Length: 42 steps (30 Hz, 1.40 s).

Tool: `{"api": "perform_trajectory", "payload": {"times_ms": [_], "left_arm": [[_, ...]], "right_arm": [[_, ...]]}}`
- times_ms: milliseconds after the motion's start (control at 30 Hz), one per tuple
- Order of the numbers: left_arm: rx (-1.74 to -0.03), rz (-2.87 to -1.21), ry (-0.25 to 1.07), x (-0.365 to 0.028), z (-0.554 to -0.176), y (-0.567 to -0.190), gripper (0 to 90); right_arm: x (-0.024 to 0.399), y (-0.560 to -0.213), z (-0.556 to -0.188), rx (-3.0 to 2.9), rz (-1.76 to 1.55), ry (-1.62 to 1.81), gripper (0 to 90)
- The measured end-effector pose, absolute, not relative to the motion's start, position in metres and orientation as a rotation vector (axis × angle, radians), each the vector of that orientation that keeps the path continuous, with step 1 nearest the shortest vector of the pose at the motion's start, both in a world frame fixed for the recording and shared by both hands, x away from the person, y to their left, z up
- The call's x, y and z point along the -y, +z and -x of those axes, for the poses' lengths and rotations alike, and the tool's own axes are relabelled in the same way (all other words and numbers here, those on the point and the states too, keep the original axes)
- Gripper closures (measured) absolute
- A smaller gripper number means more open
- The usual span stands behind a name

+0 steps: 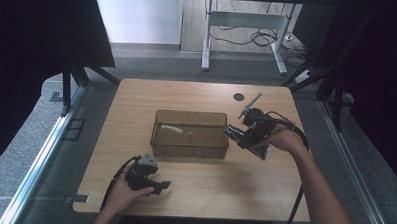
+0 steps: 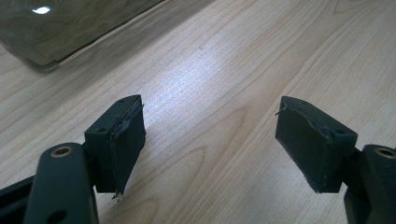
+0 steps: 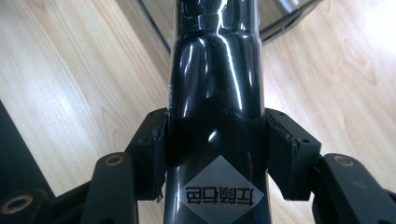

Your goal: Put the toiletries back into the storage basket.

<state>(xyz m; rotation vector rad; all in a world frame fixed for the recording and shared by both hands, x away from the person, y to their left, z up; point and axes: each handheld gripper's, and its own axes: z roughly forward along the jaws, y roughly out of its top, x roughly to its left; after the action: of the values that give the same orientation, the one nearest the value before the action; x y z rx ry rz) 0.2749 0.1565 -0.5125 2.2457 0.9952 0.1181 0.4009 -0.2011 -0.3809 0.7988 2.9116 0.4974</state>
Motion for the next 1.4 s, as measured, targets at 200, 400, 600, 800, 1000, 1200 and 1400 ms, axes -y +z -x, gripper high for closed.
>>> {"api": "perform_trajectory", "payload": {"times_ms": [200, 400, 600, 800, 1000, 1200, 1400], "left_arm": [[-0.995, -2.243, 0.117, -0.157, -0.275, -0.512, 24.6], [-0.994, -2.246, 0.117, -0.158, -0.275, -0.512, 24.5], [-0.996, -2.245, 0.115, -0.158, -0.276, -0.513, 24.5], [-0.995, -2.239, 0.114, -0.159, -0.275, -0.512, 24.5], [-0.993, -2.243, 0.114, -0.158, -0.276, -0.512, 24.5], [-0.997, -2.241, 0.112, -0.158, -0.276, -0.513, 24.5], [-0.995, -2.242, 0.113, -0.158, -0.276, -0.513, 24.6]], "right_arm": [[0.189, -0.376, -0.407, -2.920, -0.777, 0.515, 44.7], [0.175, -0.375, -0.414, -2.922, -0.751, 0.530, 44.8], [0.168, -0.374, -0.419, -2.935, -0.729, 0.529, 44.8], [0.162, -0.373, -0.427, -2.911, -0.727, 0.530, 44.8], [0.157, -0.373, -0.432, -2.913, -0.706, 0.537, 44.8], [0.149, -0.376, -0.437, -2.923, -0.694, 0.519, 44.8], [0.142, -0.377, -0.440, -2.925, -0.676, 0.528, 44.8]]}}
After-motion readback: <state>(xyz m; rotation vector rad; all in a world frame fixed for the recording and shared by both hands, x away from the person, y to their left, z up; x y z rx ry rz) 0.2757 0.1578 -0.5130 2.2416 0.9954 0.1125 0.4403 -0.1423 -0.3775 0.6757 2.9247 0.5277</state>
